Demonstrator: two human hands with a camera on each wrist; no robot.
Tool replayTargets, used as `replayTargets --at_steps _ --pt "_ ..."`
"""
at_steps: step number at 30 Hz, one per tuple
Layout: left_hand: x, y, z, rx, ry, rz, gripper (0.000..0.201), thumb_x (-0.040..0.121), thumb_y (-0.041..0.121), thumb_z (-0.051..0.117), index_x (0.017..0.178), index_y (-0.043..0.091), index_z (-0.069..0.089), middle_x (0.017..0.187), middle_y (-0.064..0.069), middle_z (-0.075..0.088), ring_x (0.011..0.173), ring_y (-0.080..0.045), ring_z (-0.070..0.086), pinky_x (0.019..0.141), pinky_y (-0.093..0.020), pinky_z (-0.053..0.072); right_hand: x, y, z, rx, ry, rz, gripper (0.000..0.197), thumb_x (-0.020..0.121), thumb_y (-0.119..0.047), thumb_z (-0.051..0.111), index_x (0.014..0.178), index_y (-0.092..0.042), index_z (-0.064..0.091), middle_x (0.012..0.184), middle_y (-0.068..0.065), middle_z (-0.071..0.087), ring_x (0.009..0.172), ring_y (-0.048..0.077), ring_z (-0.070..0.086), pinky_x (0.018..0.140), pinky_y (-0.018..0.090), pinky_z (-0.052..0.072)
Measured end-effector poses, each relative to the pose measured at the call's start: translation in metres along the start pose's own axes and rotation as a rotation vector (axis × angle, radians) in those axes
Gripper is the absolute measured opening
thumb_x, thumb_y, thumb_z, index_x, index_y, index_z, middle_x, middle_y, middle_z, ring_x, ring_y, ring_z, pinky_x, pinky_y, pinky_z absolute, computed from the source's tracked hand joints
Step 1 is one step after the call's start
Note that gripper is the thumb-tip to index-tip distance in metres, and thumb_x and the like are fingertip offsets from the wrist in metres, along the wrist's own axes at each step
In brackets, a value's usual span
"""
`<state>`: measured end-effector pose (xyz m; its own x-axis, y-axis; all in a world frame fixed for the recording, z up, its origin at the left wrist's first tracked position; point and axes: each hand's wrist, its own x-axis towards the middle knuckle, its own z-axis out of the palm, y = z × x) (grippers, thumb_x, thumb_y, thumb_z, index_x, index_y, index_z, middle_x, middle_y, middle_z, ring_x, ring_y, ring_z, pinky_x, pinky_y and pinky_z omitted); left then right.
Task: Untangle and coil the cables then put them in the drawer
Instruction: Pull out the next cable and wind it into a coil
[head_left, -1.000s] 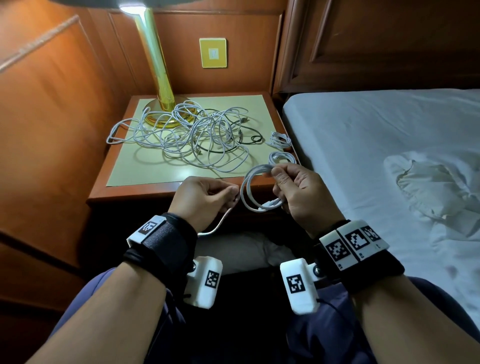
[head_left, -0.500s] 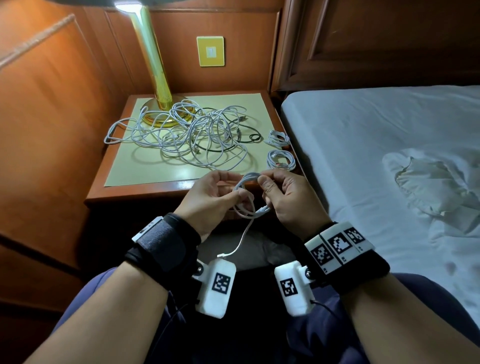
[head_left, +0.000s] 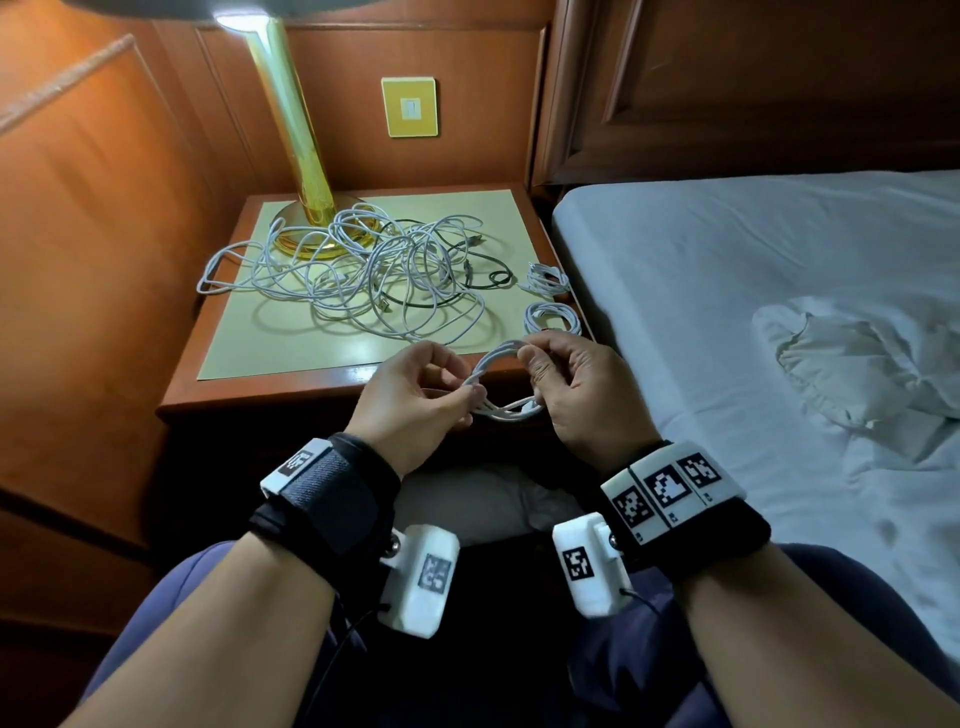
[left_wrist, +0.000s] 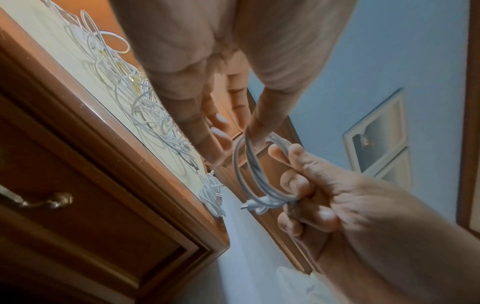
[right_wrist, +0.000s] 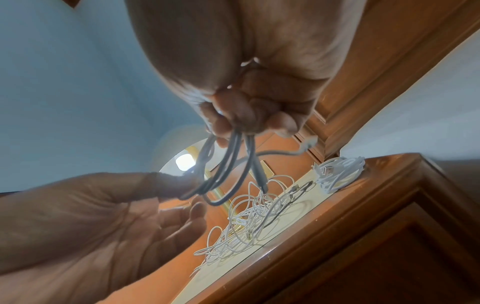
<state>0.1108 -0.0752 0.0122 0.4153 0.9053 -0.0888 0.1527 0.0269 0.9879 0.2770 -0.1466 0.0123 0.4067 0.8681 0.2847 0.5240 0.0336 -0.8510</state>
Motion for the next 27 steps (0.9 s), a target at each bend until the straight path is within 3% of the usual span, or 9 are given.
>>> replayTargets --at_steps 2,6,10,13,15,17,20,24,27 --pt "0.001 0.0 -0.001 -0.062 0.044 -0.014 0.016 0.083 0.002 0.077 0.082 0.007 0.061 0.075 -0.012 0.062 0.066 -0.022 0.064 0.073 -0.039 0.059 0.0 -0.003 -0.001 -0.018 0.036 -0.039 0.018 0.098 -0.026 0.062 0.107 -0.017 0.074 0.07 -0.025 0.063 0.067 -0.009 0.061 0.067 0.005 0.044" --pt "-0.004 0.015 0.0 -0.411 -0.114 -0.124 0.004 0.09 0.0 0.063 0.094 -0.001 0.062 0.072 -0.01 0.057 0.053 -0.012 0.052 0.052 -0.024 0.055 0.002 -0.004 -0.004 -0.066 0.109 -0.094 0.017 0.097 -0.022 0.063 0.108 -0.015 0.075 0.089 -0.017 0.068 0.079 -0.019 0.06 0.075 0.001 0.043" --pt "-0.004 0.016 -0.007 -0.341 -0.18 -0.099 0.014 0.098 0.008 0.056 0.102 -0.001 0.066 0.061 0.0 0.044 0.044 -0.007 0.032 0.036 -0.017 0.029 0.006 -0.001 -0.011 -0.07 0.16 -0.069 0.018 0.098 -0.025 0.063 0.109 -0.018 0.075 0.096 -0.012 0.073 0.086 0.0 0.066 0.08 0.009 0.049" --pt "-0.003 0.009 -0.008 -0.113 -0.138 0.04 0.015 0.099 0.007 0.057 0.09 0.004 0.069 0.063 -0.003 0.054 0.047 -0.011 0.041 0.043 -0.021 0.039 0.009 0.001 -0.013 -0.048 0.186 -0.03 0.019 0.099 -0.025 0.061 0.11 -0.017 0.073 0.096 -0.012 0.072 0.088 0.002 0.066 0.082 0.011 0.05" --pt "-0.002 0.005 -0.009 0.047 -0.097 0.11 0.012 0.096 0.006 0.061 0.09 0.008 0.071 0.071 -0.002 0.067 0.059 -0.014 0.059 0.063 -0.028 0.053 0.01 0.003 -0.012 0.001 0.202 -0.001 0.017 0.1 -0.025 0.059 0.107 -0.017 0.073 0.083 -0.019 0.068 0.077 0.0 0.064 0.076 0.016 0.051" --pt "-0.001 0.001 -0.009 0.252 -0.076 0.195 0.009 0.092 0.011 0.068 0.087 0.017 0.072 0.079 0.005 0.073 0.073 -0.01 0.066 0.077 -0.024 0.053 0.011 0.004 -0.01 0.077 0.192 0.032 0.017 0.1 -0.024 0.058 0.106 -0.015 0.072 0.067 -0.024 0.06 0.064 -0.002 0.057 0.067 0.017 0.046" --pt "-0.003 -0.002 -0.005 0.484 0.003 0.31 0.02 0.087 0.016 0.073 0.08 0.033 0.066 0.084 0.009 0.064 0.074 -0.006 0.06 0.072 -0.014 0.046 0.008 0.001 -0.003 0.204 0.128 0.082 0.018 0.102 -0.023 0.055 0.106 -0.013 0.07 0.063 -0.016 0.057 0.058 0.002 0.051 0.06 0.018 0.042" --pt "-0.002 -0.002 -0.001 0.316 0.067 0.204 0.013 0.09 0.016 0.071 0.081 0.025 0.067 0.071 0.001 0.068 0.067 -0.014 0.069 0.072 -0.035 0.059 0.005 -0.008 0.001 0.422 0.058 0.194 0.019 0.103 -0.021 0.052 0.104 -0.009 0.067 0.061 0.0 0.051 0.048 0.009 0.04 0.043 0.018 0.034" --pt "-0.005 0.001 0.003 0.161 0.054 0.114 0.011 0.093 0.009 0.067 0.085 0.016 0.064 0.078 -0.006 0.074 0.071 -0.016 0.074 0.075 -0.041 0.062 0.003 -0.013 0.001 0.53 0.029 0.224 0.021 0.104 -0.017 0.05 0.105 -0.004 0.065 0.063 0.004 0.048 0.046 0.007 0.039 0.041 0.018 0.031"
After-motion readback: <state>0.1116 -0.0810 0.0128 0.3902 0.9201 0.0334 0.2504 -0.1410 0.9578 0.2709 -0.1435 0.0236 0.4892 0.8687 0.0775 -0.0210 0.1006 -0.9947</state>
